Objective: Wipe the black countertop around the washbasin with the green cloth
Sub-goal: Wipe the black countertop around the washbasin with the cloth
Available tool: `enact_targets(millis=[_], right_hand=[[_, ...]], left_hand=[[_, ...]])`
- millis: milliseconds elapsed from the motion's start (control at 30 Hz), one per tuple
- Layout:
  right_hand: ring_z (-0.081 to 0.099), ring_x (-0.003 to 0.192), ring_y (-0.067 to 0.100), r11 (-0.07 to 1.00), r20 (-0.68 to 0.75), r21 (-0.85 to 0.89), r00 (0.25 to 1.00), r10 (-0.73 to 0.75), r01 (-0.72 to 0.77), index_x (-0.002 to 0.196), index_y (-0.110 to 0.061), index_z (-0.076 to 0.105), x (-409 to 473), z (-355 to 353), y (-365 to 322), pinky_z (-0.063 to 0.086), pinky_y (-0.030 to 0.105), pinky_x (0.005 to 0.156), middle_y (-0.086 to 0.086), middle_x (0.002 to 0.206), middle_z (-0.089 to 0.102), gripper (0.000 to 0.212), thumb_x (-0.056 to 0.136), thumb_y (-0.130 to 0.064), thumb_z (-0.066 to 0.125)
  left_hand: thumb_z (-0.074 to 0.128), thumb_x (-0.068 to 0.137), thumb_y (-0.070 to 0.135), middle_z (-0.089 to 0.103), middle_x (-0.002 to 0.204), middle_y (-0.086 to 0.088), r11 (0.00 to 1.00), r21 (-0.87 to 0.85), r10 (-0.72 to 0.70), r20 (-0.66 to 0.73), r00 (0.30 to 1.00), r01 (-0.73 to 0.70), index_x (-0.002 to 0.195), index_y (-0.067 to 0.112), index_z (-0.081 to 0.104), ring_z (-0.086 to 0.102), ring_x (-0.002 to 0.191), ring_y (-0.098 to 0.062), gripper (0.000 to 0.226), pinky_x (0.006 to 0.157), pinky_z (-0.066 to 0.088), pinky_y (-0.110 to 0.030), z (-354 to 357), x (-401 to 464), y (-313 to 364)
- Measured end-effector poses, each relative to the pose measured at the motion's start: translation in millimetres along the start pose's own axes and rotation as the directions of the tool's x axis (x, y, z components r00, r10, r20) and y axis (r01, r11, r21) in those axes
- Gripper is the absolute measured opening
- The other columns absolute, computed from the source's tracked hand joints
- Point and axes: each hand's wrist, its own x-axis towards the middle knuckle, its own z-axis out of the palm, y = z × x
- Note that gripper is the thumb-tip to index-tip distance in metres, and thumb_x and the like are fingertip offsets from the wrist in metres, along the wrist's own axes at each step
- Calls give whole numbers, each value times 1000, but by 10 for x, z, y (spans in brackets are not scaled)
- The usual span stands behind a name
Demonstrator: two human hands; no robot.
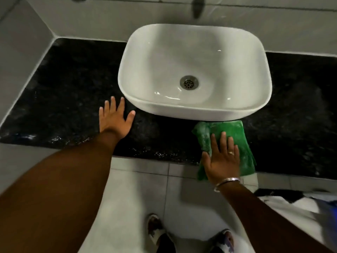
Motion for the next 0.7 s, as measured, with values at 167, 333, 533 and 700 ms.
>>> enact_targets(millis=[167,333,533,700], right_hand=[[26,143,39,985,-56,26,984,171,-170,146,-26,36,-41,-4,-221,23,55,114,14,157,27,69,82,-51,29],[19,146,37,995,2,94,999,41,-41,145,-30,35,-110,177,-1400,13,52,117,11,159,22,68,81,-52,41],[20,147,31,989,88,38,986,-143,140,147,-37,28,-126,211,-1457,12,48,118,4,160,21,67,84,-55,36],[33,139,43,994,31,-24,994,109,-109,143,-24,41,-148,-146,-91,30,57,110,16,154,32,72,80,-56,32]], left_hand=[[22,92,68,9,168,-12,999,-42,13,-37,999,-14,158,31,14,6,154,-33,76,125,4,-51,14,-32,18],[27,92,66,11,167,-14,999,-40,24,-49,999,-26,157,31,18,7,154,-35,74,124,4,-53,45,-9,-7],[23,89,68,14,166,-16,998,-50,38,-68,997,-42,156,31,22,10,153,-35,76,123,7,-54,73,15,-43],[21,90,69,11,167,-15,998,-59,33,-54,998,-36,156,32,18,6,154,-34,76,123,4,-54,71,22,-30]])
